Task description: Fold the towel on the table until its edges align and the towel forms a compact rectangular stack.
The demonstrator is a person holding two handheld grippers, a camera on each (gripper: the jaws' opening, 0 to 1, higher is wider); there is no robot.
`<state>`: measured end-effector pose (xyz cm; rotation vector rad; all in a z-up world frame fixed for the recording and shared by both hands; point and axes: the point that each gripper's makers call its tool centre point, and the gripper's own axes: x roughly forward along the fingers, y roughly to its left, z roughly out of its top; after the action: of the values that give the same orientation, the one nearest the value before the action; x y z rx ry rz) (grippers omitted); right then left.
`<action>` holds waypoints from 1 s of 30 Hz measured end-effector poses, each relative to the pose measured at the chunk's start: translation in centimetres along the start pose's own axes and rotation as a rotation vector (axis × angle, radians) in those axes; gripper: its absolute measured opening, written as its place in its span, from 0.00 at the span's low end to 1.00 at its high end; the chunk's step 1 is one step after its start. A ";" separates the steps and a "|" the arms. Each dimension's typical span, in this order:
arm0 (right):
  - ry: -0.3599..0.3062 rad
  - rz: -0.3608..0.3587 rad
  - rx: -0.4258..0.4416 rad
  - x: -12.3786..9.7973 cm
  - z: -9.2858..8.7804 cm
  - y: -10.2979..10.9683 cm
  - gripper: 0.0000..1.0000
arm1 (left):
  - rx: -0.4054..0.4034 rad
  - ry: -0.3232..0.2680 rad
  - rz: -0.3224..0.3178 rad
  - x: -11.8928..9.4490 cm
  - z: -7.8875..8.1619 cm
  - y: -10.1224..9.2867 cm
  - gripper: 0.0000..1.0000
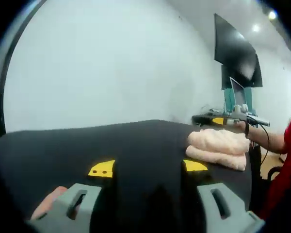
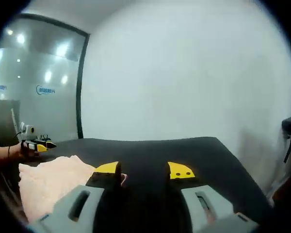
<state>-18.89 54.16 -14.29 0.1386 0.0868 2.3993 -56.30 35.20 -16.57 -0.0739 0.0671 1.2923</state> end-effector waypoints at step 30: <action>-0.029 0.219 -0.069 -1.2 -0.3 4.9 0.33 | -0.042 -0.148 0.005 -1.2 1.1 0.7 0.45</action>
<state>-21.32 49.69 -14.15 0.1577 -0.0266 2.6145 -57.26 34.35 -15.41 -0.0138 -0.0871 1.3010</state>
